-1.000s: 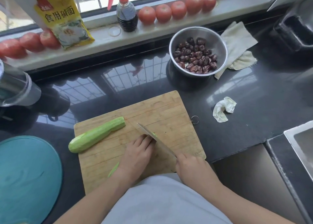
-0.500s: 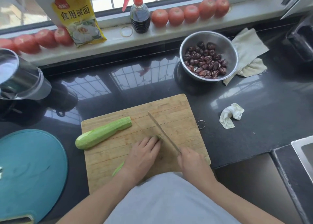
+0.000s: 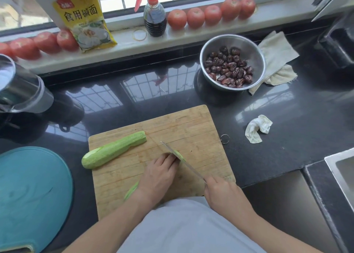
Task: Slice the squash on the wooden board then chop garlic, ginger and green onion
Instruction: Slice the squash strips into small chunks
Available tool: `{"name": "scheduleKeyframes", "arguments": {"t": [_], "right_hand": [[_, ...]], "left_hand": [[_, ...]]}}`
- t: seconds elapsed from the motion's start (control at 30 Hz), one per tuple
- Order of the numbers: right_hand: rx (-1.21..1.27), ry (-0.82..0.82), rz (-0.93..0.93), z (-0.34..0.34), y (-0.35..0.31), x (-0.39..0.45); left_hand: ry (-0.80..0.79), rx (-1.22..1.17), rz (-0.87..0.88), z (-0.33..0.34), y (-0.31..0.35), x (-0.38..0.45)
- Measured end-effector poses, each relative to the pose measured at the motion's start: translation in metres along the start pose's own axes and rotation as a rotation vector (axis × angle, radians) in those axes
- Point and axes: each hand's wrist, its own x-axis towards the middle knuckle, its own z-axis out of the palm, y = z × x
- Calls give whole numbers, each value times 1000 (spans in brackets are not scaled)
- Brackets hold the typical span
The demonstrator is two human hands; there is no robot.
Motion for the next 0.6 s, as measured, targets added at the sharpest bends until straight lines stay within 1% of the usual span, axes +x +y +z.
{"name": "scheduleKeyframes", "arguments": {"t": [0.13,0.27,0.37,0.43,0.53,0.6], "right_hand": [[26,-25,15,4,2,0],[-8,33,-1,5,-2,9],[49,16,24,8,-11,27],[100,57,43,8,-13,32],[192,75,27,5,-8,21],[155,96,12,3,0,8]], "left_hand": [[-5,-2,-8,1,0,1],[-16,2,4,2,0,-1],[-26,-2,3,4,-1,-1],[-40,4,0,5,-2,-1],[-25,-1,-1,6,-3,-2],[1,-14,0,7,-3,-2]]}}
